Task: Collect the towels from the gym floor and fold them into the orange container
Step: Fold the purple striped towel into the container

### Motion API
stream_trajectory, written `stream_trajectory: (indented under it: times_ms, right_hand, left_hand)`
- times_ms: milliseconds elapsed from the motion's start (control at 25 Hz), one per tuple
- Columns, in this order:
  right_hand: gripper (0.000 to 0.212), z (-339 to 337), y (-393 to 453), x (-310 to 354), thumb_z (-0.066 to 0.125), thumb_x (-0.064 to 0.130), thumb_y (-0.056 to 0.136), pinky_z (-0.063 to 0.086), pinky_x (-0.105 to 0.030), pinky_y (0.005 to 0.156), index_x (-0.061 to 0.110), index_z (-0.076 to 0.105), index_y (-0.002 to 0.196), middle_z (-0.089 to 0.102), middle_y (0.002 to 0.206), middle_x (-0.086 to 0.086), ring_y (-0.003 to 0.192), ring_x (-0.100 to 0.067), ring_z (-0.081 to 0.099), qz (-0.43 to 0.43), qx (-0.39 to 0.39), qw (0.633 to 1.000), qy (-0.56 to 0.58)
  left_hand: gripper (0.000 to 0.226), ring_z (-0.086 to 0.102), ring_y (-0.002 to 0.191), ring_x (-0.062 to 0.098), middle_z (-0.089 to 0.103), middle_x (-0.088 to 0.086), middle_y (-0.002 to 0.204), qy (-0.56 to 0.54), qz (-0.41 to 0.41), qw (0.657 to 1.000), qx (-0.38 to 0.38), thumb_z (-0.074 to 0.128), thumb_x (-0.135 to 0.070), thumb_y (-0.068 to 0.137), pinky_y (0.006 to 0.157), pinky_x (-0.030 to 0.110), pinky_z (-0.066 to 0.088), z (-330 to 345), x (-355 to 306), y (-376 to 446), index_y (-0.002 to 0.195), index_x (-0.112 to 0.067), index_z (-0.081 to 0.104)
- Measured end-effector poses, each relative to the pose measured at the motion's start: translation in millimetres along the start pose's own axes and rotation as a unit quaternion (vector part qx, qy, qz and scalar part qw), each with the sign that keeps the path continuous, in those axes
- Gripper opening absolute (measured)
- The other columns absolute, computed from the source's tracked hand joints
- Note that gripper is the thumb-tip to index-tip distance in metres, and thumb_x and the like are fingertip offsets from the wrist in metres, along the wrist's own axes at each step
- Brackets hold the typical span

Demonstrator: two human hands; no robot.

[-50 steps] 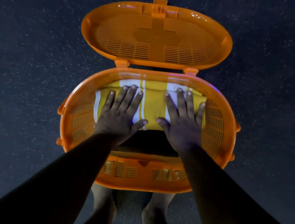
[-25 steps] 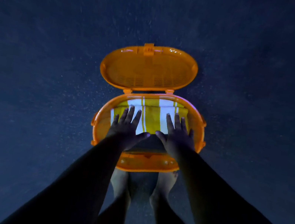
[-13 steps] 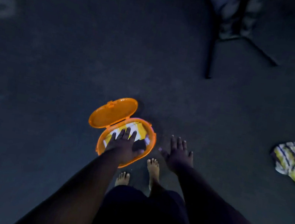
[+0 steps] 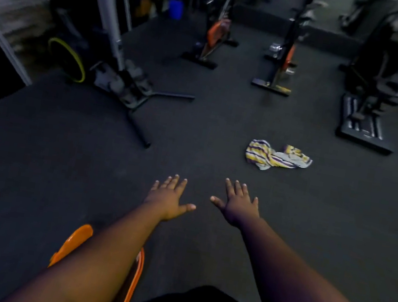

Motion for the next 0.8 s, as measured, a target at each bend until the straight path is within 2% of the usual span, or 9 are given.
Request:
stream_trajectory:
  times_ms: [400,600,800]
  right_hand:
    - [0.095,-100.9,36.2,-196.8,0.022,0.085,0.088,0.007,-0.064,0.121,0.032,-0.009,0.161,-0.009,0.170,-0.001,0.156,-0.023,-0.010,0.069,-0.050,0.996,0.023]
    - [0.095,-129.3,75.4,-249.7,0.023,0.084,0.088,0.007,-0.063,0.121,0.032,-0.009,0.161,-0.008,0.170,0.000,0.156,-0.023,-0.010,0.083,-0.046,0.995,0.016]
    - [0.095,-143.7,162.2,-287.4,0.025,0.084,0.088,0.006,-0.062,0.121,0.033,-0.009,0.160,-0.008,0.170,0.000,0.156,-0.023,-0.011,0.100,-0.023,0.995,0.019]
  left_hand:
    - [0.099,0.000,0.158,0.021,-0.006,0.002,0.172,0.044,0.081,0.995,-0.031,0.034,-0.083,0.090,0.127,0.048,0.005,-59.2,-201.2,109.5,0.164,-0.027,-0.001]
    - [0.099,0.000,0.158,0.021,-0.005,0.002,0.172,0.050,0.090,0.994,-0.020,0.034,-0.082,0.090,0.127,0.048,0.005,-78.7,-249.3,173.4,0.164,-0.028,-0.002]
    - [0.098,-0.001,0.158,0.023,-0.006,0.003,0.172,0.057,0.097,0.993,0.015,0.033,-0.082,0.091,0.127,0.049,0.004,-87.1,-268.9,277.3,0.163,-0.027,-0.005]
Point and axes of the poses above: each hand's wrist, its own y-axis towards the middle knuckle, its own z-axis out of the palm, x = y × z, the point moved 7 cm from there along y, towards the middle knuckle
